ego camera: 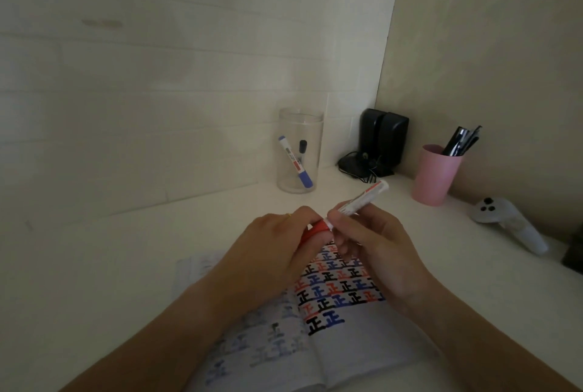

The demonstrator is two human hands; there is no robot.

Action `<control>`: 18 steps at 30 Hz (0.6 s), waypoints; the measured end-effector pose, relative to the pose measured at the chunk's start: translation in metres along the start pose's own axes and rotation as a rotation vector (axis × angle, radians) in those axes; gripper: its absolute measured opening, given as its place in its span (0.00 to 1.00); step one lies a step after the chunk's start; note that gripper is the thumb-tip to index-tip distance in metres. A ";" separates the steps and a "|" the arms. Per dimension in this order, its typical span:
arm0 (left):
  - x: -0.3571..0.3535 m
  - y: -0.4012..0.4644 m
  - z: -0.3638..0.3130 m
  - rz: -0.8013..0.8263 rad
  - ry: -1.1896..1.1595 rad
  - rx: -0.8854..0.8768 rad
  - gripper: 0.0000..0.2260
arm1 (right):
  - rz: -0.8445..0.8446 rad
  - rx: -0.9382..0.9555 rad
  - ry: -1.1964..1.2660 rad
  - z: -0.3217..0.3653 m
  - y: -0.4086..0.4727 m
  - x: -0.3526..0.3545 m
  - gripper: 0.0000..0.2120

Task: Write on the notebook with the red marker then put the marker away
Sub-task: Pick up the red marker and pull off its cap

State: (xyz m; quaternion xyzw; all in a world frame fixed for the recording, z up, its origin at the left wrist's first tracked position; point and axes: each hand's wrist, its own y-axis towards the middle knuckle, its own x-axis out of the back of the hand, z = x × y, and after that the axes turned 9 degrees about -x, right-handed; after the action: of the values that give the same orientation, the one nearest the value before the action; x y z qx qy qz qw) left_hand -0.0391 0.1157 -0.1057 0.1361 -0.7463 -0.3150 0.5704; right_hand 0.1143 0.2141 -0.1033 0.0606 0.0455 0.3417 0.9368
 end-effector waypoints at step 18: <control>0.006 0.005 -0.007 0.234 0.086 0.110 0.28 | -0.091 0.048 0.094 0.005 -0.005 -0.007 0.15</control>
State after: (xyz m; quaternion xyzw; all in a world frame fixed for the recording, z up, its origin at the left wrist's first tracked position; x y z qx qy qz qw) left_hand -0.0337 0.1137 -0.0968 0.0926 -0.7481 -0.1986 0.6264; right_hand 0.1125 0.2053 -0.0985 0.0648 0.1002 0.3002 0.9464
